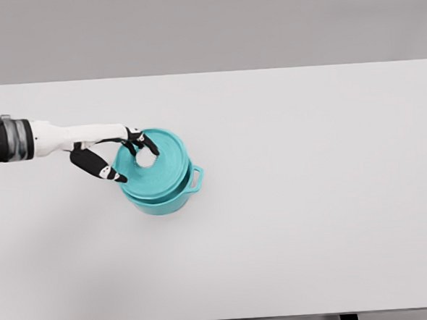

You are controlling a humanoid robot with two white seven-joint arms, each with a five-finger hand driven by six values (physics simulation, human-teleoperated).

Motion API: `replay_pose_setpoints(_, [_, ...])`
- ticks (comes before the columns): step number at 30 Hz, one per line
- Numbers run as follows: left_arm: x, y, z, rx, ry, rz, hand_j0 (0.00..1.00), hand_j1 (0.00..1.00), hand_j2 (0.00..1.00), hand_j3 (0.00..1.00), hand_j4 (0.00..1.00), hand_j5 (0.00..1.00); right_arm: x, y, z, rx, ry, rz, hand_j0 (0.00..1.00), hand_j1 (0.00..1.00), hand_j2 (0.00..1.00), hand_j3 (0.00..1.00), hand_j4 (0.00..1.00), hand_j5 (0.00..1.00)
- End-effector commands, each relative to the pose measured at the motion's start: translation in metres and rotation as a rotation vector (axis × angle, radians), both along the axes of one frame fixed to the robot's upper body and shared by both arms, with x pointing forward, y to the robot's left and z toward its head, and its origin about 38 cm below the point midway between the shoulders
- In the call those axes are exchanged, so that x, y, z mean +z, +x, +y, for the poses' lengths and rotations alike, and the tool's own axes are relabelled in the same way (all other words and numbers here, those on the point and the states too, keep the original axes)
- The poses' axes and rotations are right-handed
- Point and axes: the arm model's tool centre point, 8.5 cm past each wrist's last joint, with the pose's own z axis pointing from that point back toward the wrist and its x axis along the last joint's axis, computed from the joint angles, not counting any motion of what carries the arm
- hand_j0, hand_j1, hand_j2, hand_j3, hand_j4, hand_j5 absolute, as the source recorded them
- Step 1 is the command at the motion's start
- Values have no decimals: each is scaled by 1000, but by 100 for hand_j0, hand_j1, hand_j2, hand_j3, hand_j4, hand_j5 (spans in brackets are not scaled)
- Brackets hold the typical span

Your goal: Cover the pot with left arm

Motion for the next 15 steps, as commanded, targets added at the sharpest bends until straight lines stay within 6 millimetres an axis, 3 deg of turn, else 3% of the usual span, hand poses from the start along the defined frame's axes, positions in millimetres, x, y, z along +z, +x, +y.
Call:
replay_pose_setpoints(1, [2,-5,2,21,4,25,80,80,80,80,80,80,0,0,0,1,0,-1,100,100,100,100,100,100])
replay_pose_setpoints(11, [-4,-9,-3,46,19,78,83,83,83,83,83,83,0,0,0,0,0,1,100,100,100,100,100,100])
replay_pose_setpoints(15, [7,-11,-4,39,0,73,99,99,99,99,99,99,0,0,0,0,0,1,100,100,100,100,100,100])
